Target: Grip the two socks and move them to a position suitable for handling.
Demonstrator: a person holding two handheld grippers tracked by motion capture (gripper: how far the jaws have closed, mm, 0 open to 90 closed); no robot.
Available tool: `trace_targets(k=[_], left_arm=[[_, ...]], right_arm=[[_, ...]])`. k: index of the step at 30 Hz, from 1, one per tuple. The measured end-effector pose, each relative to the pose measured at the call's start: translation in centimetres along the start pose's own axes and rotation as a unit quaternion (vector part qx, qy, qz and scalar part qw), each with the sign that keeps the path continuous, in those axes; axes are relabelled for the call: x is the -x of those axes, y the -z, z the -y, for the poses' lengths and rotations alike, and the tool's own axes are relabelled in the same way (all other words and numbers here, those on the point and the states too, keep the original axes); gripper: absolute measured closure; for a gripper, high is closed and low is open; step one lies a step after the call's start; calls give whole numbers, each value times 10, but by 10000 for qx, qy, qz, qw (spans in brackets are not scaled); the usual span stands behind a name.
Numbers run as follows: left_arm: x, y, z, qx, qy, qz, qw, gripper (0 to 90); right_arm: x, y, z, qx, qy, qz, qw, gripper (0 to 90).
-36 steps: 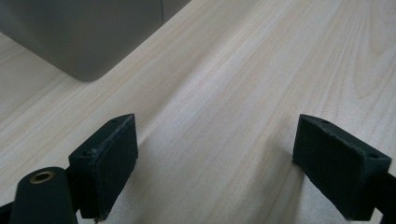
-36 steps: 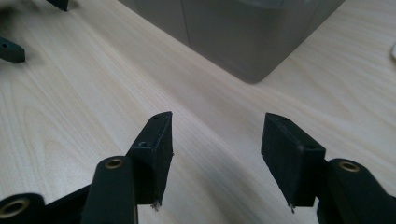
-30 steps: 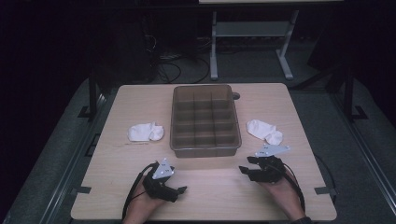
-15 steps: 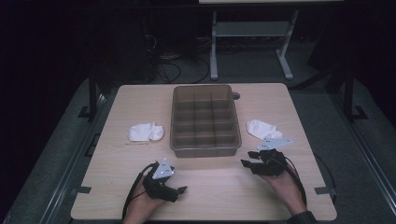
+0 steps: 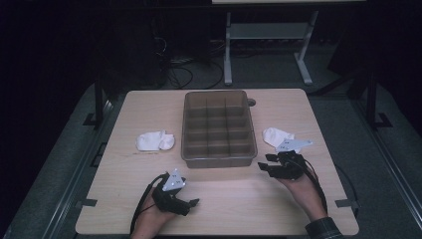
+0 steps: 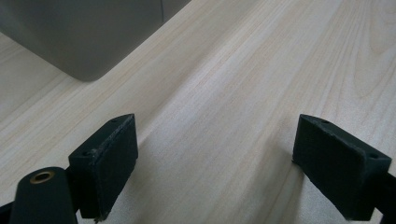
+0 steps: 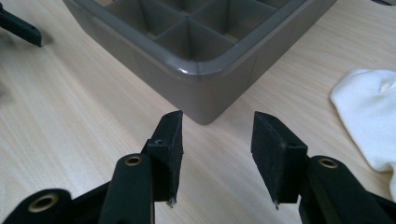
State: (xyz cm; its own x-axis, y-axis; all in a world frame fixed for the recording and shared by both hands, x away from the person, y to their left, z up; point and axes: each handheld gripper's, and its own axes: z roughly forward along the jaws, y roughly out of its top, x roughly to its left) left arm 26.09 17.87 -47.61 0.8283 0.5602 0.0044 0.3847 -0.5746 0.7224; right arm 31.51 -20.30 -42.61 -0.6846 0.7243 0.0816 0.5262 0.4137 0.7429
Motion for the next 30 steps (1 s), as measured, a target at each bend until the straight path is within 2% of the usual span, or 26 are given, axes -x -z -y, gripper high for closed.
trace_targets(k=[19,23,27,30], left_arm=[[0,0,0,1,8,5,10000,137],[0,0,0,-1,9,5,10000,137],[0,0,0,0,9,5,10000,137],[0,0,0,0,7,4,10000,137]], right_arm=[[30,1,-16,158,-157,194,9996,523],[34,1,-17,118,-184,240,9995,507],[43,0,-19,25,-263,303,9992,444],[46,0,-19,8,-287,311,9991,443]])
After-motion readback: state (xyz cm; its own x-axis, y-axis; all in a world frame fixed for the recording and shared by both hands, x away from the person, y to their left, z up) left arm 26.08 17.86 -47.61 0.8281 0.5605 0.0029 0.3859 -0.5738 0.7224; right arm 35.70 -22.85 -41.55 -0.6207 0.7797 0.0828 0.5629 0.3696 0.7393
